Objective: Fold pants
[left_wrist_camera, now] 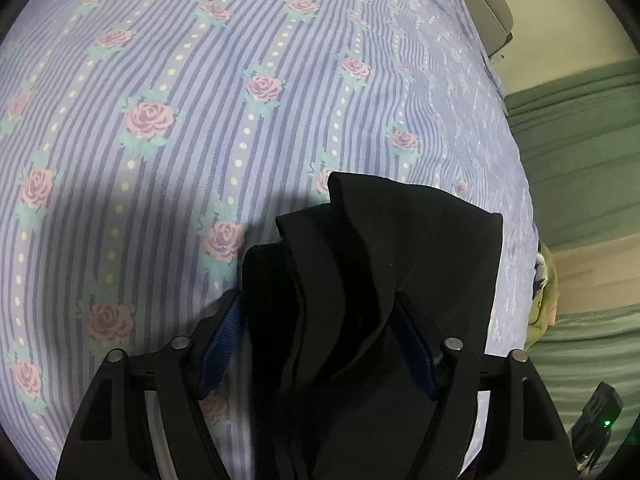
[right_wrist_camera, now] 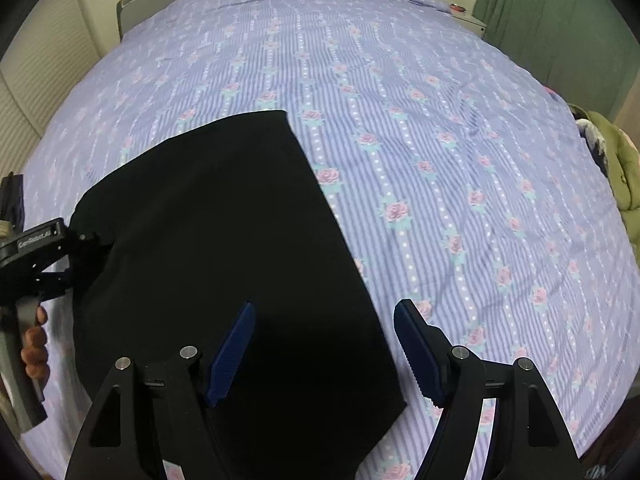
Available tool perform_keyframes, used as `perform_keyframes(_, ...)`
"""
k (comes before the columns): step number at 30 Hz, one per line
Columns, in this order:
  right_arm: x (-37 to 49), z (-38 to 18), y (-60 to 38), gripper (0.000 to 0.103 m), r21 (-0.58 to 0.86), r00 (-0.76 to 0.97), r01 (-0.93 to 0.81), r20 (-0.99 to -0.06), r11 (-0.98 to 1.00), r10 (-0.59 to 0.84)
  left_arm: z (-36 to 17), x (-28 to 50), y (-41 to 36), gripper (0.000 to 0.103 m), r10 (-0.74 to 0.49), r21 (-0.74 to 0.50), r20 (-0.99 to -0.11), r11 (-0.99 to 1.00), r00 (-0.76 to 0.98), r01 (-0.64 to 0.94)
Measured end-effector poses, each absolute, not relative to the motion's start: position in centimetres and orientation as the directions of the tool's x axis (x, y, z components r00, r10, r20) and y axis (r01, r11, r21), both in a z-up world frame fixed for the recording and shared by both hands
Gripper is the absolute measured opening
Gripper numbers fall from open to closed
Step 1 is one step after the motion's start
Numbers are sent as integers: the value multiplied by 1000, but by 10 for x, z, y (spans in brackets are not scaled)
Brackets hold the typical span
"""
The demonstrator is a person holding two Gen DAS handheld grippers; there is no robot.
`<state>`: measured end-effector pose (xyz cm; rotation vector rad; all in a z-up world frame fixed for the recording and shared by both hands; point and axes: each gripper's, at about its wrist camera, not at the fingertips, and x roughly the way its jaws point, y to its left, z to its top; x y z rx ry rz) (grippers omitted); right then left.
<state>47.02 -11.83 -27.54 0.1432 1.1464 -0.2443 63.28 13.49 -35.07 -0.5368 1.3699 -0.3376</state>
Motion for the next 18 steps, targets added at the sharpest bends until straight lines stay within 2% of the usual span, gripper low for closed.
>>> perform_keyframes(1,470,-276,-120,73,1,389,268,-915,963,-107,-349,631,136,58,-520,-541,-834,837,184,-88)
perform_keyframes(2,470,-276,-121,73,7,388,270,-916,963,-102,-346,629,139,46,-523,-546,-831,832,189,-98)
perform_keyframes(3,470,-277,-122,73,9,386,271,-917,963,-101,-342,629,138,40,-515,-540,-835,835,195,-107)
perform_keyframes(6,468,-275,-130,73,43,397,273,-915,961,-72,-321,623,130,28,-451,-478,-863,875,227,-78)
perform_keyframes(8,464,-275,-143,73,90,407,282,-913,955,-35,-310,618,119,27,-389,-409,-888,912,246,-35)
perform_keyframes(12,455,-282,-165,73,117,392,277,-920,954,-1,-307,613,93,31,-256,-246,-929,967,267,73)
perform_keyframes(14,450,-289,-169,73,113,375,262,-927,958,6,-308,612,88,35,-236,-217,-933,971,271,97)
perform_keyframes(16,449,-295,-169,73,127,359,250,-933,960,30,-311,611,87,43,-236,-215,-935,971,266,106)
perform_keyframes(18,450,-304,-166,73,152,343,238,-937,959,64,-315,611,89,60,-246,-228,-938,968,246,101)
